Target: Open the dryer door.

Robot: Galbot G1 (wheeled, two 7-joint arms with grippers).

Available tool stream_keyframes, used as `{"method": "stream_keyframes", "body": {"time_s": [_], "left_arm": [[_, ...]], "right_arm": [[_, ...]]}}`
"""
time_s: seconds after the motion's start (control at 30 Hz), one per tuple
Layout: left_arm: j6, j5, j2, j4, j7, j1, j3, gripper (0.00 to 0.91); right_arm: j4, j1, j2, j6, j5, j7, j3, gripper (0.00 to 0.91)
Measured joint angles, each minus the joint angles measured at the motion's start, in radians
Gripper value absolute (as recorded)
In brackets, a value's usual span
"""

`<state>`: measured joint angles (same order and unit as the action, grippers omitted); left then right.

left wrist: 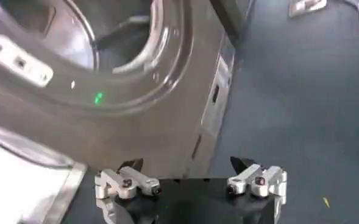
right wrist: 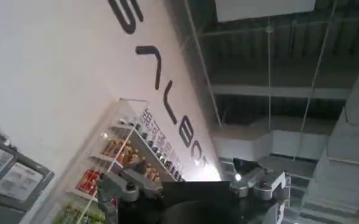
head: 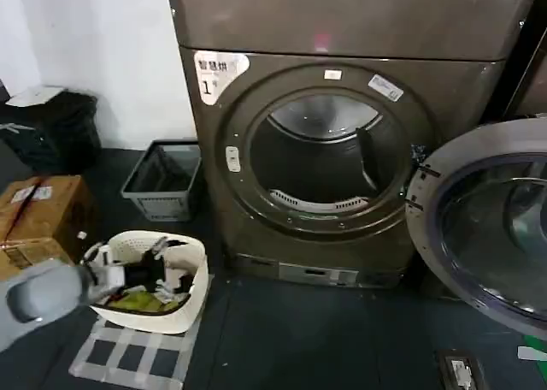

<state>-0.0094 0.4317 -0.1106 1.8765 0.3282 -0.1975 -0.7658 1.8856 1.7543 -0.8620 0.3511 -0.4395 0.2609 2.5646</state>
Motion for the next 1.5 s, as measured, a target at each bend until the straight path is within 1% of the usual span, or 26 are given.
{"method": "stream_keyframes", "body": {"time_s": [0.1, 0.27, 0.43, 0.67, 0.9, 1.07, 1.3, 1.5], "left_arm": [[0.007, -0.005, 0.029, -0.013, 0.012, -0.021, 0.023, 0.907], [0.017, -0.027, 0.06, -0.046, 0.056, -0.043, 0.058, 0.907], [0.033, -0.04, 0.063, -0.087, 0.079, -0.052, 0.083, 0.907], [0.07, -0.05, 0.084, -0.1, 0.125, -0.064, 0.104, 0.907], [0.085, -0.096, 0.084, -0.134, 0.15, -0.069, 0.107, 0.907], [0.092, -0.107, 0.081, -0.16, 0.16, -0.071, 0.107, 0.907], [0.116, -0.104, 0.085, -0.164, 0.147, -0.069, 0.111, 0.907], [0.121, -0.105, 0.092, -0.158, 0.158, -0.072, 0.111, 0.907]], "right_arm": [[-0.001, 0.0, -0.002, -0.002, 0.0, 0.001, 0.0, 0.907], [0.001, -0.001, -0.005, -0.002, 0.0, 0.002, 0.0, 0.907], [0.005, -0.007, -0.008, -0.003, 0.0, 0.002, -0.01, 0.907], [0.005, -0.018, -0.004, -0.002, 0.002, 0.003, -0.022, 0.907], [0.005, -0.028, -0.004, 0.0, 0.001, 0.004, -0.025, 0.907], [0.0, -0.027, -0.004, 0.0, -0.001, 0.005, -0.019, 0.907], [0.001, -0.028, -0.005, -0.001, -0.002, 0.007, -0.02, 0.907], [0.004, -0.029, -0.006, -0.002, -0.002, 0.01, -0.023, 0.907]]}}
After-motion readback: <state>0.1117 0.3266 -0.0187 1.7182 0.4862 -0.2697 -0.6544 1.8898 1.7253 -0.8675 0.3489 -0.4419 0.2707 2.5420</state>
